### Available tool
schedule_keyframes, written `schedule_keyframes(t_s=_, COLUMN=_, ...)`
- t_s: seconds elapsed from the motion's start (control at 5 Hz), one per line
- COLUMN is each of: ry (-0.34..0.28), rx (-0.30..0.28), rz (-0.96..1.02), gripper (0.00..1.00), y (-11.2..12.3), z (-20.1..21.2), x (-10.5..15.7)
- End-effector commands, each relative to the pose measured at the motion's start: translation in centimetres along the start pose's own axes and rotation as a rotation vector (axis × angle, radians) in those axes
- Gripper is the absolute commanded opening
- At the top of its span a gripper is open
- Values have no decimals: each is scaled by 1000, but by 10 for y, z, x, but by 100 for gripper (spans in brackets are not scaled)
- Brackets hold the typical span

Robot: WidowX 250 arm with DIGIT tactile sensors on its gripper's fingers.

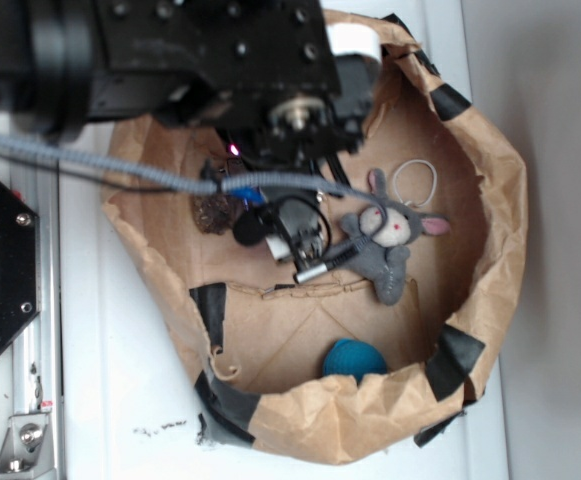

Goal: Grab the silver keys.

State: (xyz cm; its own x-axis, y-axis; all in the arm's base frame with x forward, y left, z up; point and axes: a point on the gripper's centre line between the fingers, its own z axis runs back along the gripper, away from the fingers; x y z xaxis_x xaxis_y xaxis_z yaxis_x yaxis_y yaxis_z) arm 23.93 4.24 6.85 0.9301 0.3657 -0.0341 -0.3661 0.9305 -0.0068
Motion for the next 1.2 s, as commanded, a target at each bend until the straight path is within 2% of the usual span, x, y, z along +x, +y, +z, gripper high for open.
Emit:
schedule_keyframes(t_s=0.0, ry=-56, rx=-5, rz=31, gripper=100, y=12, z=-17, x=2)
schedule_keyframes(t_s=0.4, ry=-4, rx=11, rz=36, gripper=100, y=3, z=-36, x=-1)
schedule_keyframes(t_s=0.6, ry=11, rx=-5, rz=38, gripper=0, y=5, z=-37, x=-3)
schedule_keyframes(t_s=1.0, ry=43, rx=-6, rz=33, gripper=0, y=7, z=-38, x=-4)
